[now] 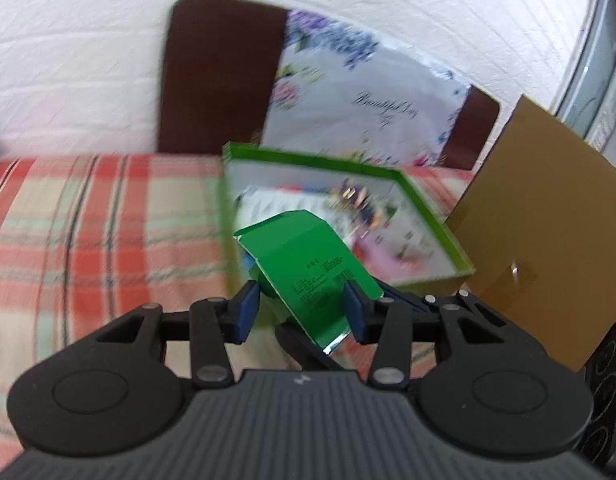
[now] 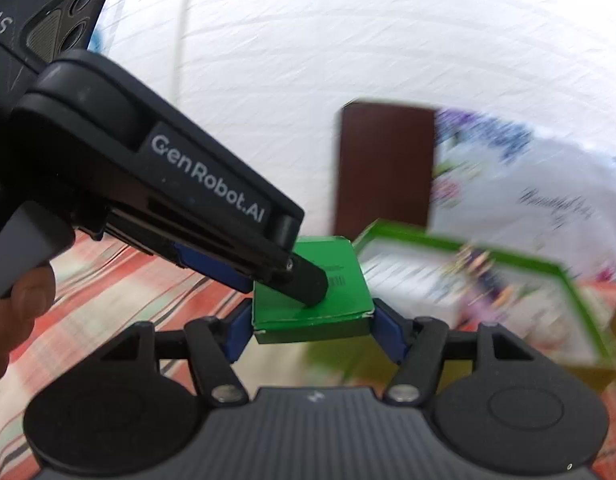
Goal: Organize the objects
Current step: 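Lower the green card box into the green box and open the right gripper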
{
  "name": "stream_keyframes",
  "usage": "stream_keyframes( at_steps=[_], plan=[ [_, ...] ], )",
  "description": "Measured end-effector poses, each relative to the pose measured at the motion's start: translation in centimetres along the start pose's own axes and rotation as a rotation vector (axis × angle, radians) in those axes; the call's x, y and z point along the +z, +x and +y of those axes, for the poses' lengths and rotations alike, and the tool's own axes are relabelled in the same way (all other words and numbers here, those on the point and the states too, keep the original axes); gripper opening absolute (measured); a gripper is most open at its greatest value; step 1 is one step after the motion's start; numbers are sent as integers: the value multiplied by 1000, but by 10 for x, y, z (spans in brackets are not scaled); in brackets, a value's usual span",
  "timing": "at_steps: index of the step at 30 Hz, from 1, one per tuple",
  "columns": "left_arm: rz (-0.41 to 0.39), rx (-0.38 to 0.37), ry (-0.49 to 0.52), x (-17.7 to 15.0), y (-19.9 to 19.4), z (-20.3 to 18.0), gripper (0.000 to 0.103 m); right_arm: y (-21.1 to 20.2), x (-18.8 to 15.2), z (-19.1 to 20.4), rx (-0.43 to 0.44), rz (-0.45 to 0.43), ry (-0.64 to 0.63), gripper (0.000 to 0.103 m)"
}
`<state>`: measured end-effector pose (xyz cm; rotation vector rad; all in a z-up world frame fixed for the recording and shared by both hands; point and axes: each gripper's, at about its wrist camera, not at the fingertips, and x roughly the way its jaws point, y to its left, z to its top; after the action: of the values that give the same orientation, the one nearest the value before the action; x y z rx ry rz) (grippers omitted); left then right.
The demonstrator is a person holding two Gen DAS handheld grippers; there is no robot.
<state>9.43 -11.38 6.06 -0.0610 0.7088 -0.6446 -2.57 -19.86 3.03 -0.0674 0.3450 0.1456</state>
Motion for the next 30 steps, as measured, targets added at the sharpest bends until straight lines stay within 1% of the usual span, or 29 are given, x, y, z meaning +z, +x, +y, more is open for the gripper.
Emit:
stream_keyframes(
  at_steps=[4, 7, 11, 13, 15, 18, 20, 21, 22, 24, 25, 26, 27, 29, 30],
  plan=[
    [-7, -47, 53, 31, 30, -31, 48, 7, 16, -41, -84, -30, 43, 62],
    [4, -74, 96, 42, 56, -53, 48, 14, 19, -72, -144, -32, 83, 62],
    [52, -99, 138, 50, 96, -78, 48, 26, 12, -107, -227, -3, 124, 63],
    [78, -85, 171, 50, 115, -86, 48, 36, 7, -119, -258, 32, 130, 63],
    [95, -49, 195, 51, 133, -88, 49, 49, 2, -127, -269, 77, 139, 63],
    [76, 5, 221, 56, 148, -82, 50, 70, -4, -131, -256, 108, 164, 63],
    [69, 25, 228, 60, 154, -75, 50, 80, -6, -129, -273, 113, 135, 65],
    [71, 32, 221, 62, 156, -72, 56, 86, -5, -129, -278, 117, 125, 65],
    [70, 63, 217, 64, 159, -71, 60, 90, -4, -130, -276, 124, 125, 65],
    [74, 73, 200, 66, 157, -69, 63, 91, -2, -135, -263, 122, 157, 65],
    [74, 77, 196, 66, 153, -69, 63, 87, -3, -136, -262, 118, 167, 69],
    [68, 78, 197, 65, 148, -70, 64, 81, -4, -137, -263, 110, 176, 76],
    [60, 82, 200, 64, 145, -72, 69, 74, -6, -137, -264, 99, 185, 78],
    [39, 107, 196, 62, 133, -74, 76, 66, -7, -135, -253, 84, 203, 78],
    [29, 119, 193, 60, 127, -75, 76, 62, -5, -133, -251, 72, 210, 78]
  ],
)
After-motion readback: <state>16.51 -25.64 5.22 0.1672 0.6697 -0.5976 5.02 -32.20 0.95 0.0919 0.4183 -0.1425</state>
